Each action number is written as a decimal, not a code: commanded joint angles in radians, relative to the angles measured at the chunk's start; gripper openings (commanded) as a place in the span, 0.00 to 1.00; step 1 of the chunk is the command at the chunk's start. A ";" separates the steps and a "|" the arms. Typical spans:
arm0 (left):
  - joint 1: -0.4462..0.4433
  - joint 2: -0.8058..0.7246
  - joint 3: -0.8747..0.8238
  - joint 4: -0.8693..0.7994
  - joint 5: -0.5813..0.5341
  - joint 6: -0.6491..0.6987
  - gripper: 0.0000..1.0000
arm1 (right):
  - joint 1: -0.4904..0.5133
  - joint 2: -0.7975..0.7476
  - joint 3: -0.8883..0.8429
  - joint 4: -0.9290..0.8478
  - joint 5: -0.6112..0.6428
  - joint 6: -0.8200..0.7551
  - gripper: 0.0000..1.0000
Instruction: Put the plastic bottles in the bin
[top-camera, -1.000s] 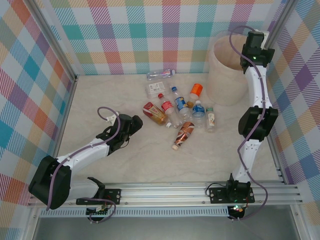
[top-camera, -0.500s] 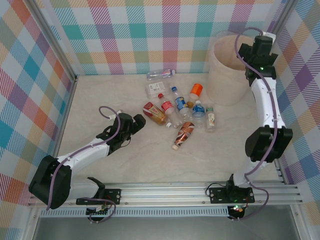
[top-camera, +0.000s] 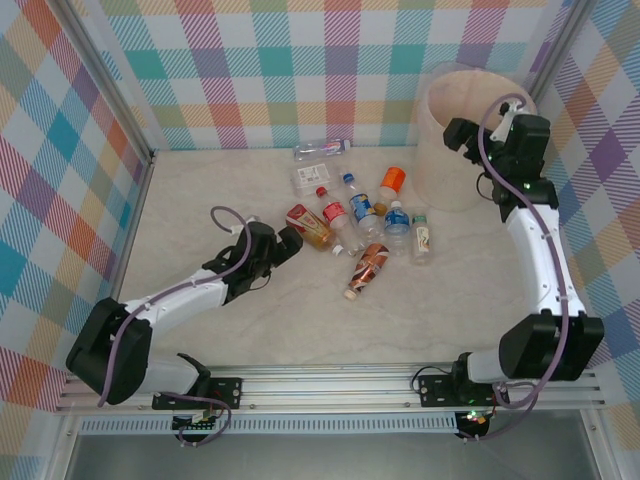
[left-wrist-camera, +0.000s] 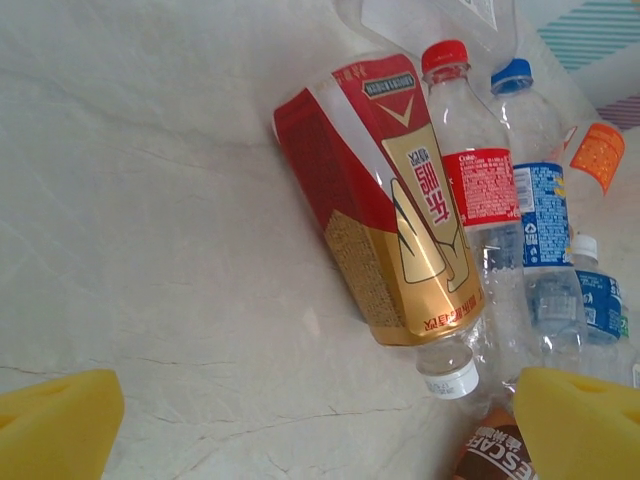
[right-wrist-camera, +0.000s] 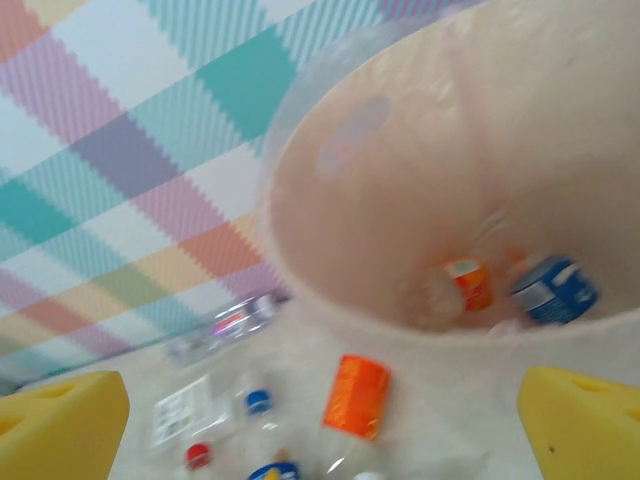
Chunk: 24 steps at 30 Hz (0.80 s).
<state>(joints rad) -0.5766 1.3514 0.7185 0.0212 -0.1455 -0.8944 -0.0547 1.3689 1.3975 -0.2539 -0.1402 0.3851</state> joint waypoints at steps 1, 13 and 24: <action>-0.021 0.050 0.055 -0.014 0.017 -0.006 1.00 | 0.012 -0.070 -0.082 0.060 -0.153 0.094 1.00; -0.084 0.275 0.264 -0.126 0.018 -0.060 1.00 | 0.060 -0.180 -0.343 0.127 -0.368 0.248 1.00; -0.111 0.497 0.542 -0.352 -0.049 -0.078 1.00 | 0.074 -0.196 -0.377 0.082 -0.356 0.221 1.00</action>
<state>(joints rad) -0.6685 1.8088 1.1896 -0.1860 -0.1360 -0.9543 0.0147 1.1999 1.0153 -0.1764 -0.4824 0.6174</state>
